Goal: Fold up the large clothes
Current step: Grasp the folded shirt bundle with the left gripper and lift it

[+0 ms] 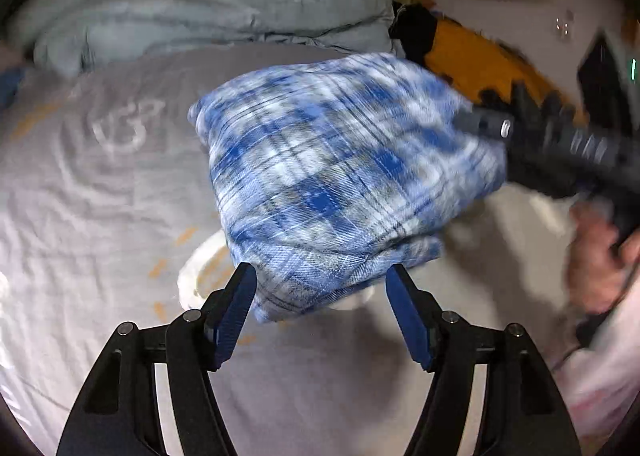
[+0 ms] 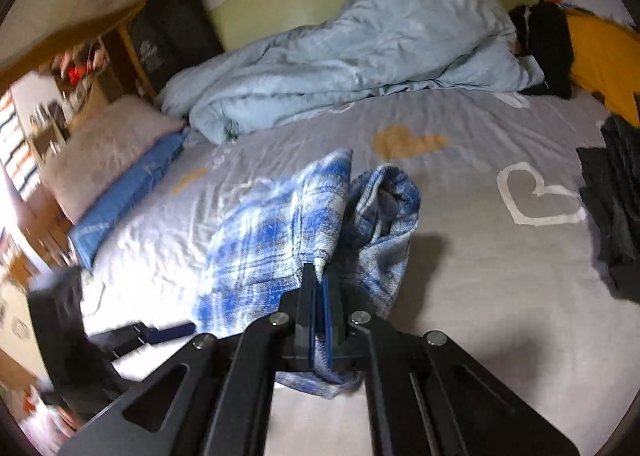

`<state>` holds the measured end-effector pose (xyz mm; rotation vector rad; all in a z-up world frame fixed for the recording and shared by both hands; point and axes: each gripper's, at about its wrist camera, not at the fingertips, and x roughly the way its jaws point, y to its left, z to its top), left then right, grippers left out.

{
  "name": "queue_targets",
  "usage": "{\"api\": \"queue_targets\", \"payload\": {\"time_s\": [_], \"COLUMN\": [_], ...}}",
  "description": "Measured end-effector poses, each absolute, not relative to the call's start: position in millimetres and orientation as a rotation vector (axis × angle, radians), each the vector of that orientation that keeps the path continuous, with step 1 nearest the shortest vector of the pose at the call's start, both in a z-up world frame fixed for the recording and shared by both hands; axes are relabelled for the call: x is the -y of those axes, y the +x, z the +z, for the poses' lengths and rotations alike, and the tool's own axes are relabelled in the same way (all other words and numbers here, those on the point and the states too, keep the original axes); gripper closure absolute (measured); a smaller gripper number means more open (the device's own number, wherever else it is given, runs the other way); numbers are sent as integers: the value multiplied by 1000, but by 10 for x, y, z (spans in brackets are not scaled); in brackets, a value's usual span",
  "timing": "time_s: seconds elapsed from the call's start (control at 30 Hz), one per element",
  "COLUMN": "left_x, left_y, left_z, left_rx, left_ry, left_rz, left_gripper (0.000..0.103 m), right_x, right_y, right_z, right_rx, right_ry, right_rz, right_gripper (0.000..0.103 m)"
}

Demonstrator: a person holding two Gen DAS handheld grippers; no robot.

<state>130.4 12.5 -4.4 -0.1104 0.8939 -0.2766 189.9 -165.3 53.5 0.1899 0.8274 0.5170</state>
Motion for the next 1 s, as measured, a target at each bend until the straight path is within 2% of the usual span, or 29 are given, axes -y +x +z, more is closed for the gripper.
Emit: {"api": "queue_targets", "payload": {"time_s": [0.03,0.07,0.17,0.27,0.5,0.6,0.7,0.73,0.77,0.8,0.93,1.0], "left_x": [-84,-64,-136,-263,-526,-396,-260,-247,-238,-226,-190,-160], "left_y": [1309,1317,1368,1288,1094,1031,1007,1007,1012,1006,1006,1014], "left_z": [-58,-79,-122,-115,-178,-103,-68,-59,-50,-39,-18,-25], "left_rx": [-880,-869,-865,-858,-904,-856,-836,-837,-835,-830,-813,-818], "left_ry": [-80,-66,-81,-119,-171,-84,-60,-66,-71,-70,-52,-40], "left_rz": [-248,-219,-190,-153,-54,-97,-116,-124,-130,-137,-167,-172], "left_gripper": [39,53,79,89,94,94,94,94,94,94,94,94], "right_x": [1654,1633,1588,1578,1486,1532,1537,1517,1494,1436,1281,1340], "right_y": [1889,1881,1845,1846,1794,1835,1782,1762,1749,1739,1805,1867], "right_z": [552,563,582,611,588,493,623,678,703,723,585,496], "right_rx": [-829,-833,-840,-824,-783,-827,-763,-748,-745,-748,-767,-762], "right_ry": [199,196,195,207,90,140,151,153,148,126,34,91], "right_rz": [524,529,542,572,474,529,569,595,608,616,465,460], "right_gripper": [101,101,101,101,103,102,101,91,72,65,62,62]}}
